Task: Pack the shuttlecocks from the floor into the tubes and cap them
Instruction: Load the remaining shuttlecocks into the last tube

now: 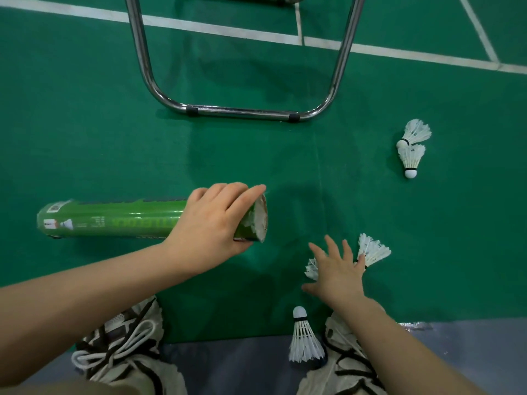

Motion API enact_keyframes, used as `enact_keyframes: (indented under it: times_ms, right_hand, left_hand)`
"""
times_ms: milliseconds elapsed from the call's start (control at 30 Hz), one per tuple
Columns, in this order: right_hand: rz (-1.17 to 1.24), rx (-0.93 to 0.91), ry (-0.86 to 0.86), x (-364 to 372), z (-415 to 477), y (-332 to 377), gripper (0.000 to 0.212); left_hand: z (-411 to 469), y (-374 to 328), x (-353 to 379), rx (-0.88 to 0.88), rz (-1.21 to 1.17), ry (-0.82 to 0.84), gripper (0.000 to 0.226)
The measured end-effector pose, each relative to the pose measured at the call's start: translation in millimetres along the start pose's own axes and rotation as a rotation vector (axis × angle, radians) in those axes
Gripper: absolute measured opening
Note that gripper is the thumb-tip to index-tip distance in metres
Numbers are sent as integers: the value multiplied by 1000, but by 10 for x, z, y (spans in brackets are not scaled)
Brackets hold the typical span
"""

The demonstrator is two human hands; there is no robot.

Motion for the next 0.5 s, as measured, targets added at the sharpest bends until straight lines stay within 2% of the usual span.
enact_keyframes:
  times_ms: [200,267,333,400,433,500]
  right_hand:
    - [107,8,-160,76,54,12,70]
    - [235,10,-262,-8,78,8,68]
    - [556,73,-442,-176,93,-17,66]
    - [1104,120,-619,-404,75,-14,52]
    - [1377,72,-666,-517,53,39,41]
    - [1640,-139,-627,-721,-16,250,26]
  left_hand:
    - [-33,-94,107,39,6,52,91]
    - [4,-110,111,31,1,50,91]
    - [45,-125,116,23,0,49,91]
    - [77,-137,130,15,5,50,92]
    - [91,-144,136,13,9,52,92]
    - [115,-165,147,15,18,54,93]
Point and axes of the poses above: each hand's wrist, its own z-axis towards the middle knuckle, its own x-axis out of the palm, y = z × x, the point moved 3 cm from there along z, towards the middle knuckle, and after that the axes turned 15 degrees about z, right-handed, at the moved point
